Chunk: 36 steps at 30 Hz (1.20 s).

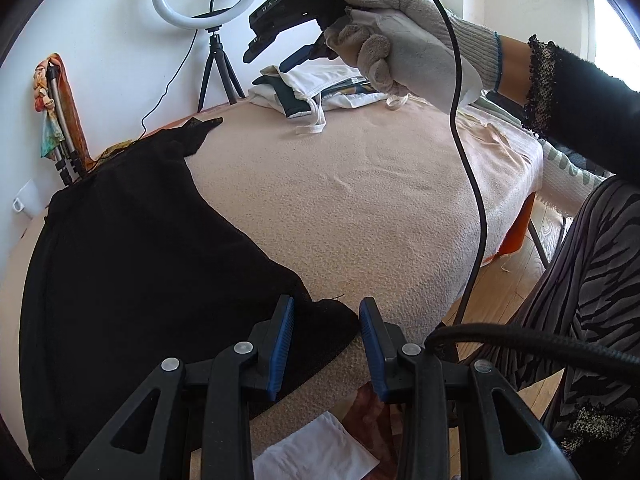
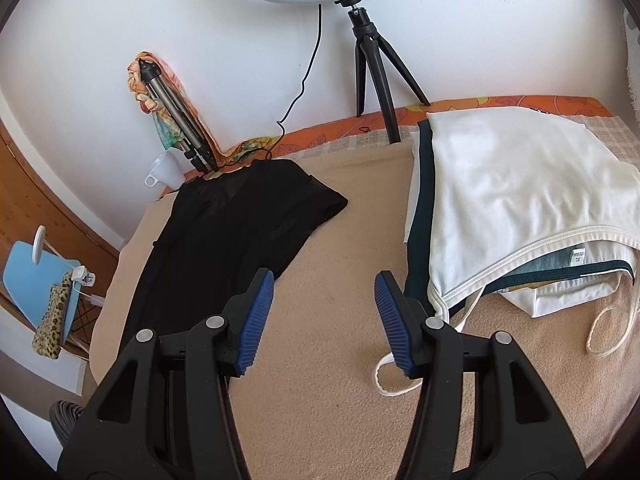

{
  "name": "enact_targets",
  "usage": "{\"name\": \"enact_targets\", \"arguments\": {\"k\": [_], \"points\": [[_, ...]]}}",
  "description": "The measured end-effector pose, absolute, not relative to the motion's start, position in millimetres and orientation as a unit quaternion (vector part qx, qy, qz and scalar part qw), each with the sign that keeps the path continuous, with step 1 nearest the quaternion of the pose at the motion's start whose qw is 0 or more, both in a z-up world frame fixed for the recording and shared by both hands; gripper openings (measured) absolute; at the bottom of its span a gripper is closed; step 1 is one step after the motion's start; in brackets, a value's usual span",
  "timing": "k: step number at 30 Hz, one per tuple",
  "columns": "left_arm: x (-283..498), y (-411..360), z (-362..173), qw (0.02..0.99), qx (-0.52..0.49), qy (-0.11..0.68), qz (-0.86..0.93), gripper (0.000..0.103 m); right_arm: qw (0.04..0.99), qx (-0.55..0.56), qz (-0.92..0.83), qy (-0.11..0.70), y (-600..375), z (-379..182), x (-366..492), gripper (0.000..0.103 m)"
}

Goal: Fold small clothes

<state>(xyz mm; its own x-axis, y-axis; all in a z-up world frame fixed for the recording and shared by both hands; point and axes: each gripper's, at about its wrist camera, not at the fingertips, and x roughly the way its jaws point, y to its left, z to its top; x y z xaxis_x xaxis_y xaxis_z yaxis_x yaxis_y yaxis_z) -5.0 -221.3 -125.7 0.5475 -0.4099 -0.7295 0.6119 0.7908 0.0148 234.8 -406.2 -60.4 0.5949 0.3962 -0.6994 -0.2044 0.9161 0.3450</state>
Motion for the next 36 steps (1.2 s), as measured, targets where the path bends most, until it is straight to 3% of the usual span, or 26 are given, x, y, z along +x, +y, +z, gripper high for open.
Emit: {"name": "enact_targets", "arguments": {"k": [7, 9, 11, 23, 31, 33, 35, 36], "points": [[3, -220, -131, 0.868, 0.123, 0.378, -0.297, 0.031, 0.875, 0.118, 0.180, 0.434, -395, -76, 252, 0.055], [3, -218, -129, 0.870, 0.123, 0.375, -0.296, 0.012, 0.870, 0.128, 0.180, 0.441, -392, -82, 260, 0.055], [5, -214, -126, 0.874, 0.114, 0.373, -0.290, 0.007, 0.863, 0.141, 0.183, 0.448, -388, -88, 269, 0.055], [2, -183, -100, 0.888, 0.058, 0.359, -0.282, 0.005, 0.837, 0.180, 0.143, 0.496, -335, -136, 344, 0.055], [4, -172, -102, 0.885, 0.040, 0.368, -0.282, 0.005, 0.852, 0.194, 0.094, 0.477, -321, -146, 372, 0.055], [5, -171, -102, 0.884, 0.033, 0.370, -0.282, 0.005, 0.859, 0.171, 0.094, 0.473, -311, -144, 376, 0.050], [6, -169, -103, 0.884, 0.029, 0.371, -0.282, 0.005, 0.861, 0.152, 0.100, 0.475, -303, -145, 379, 0.016], [6, -168, -103, 0.885, 0.028, 0.370, -0.281, 0.005, 0.858, 0.150, 0.106, 0.480, -303, -146, 381, 0.008]]}}
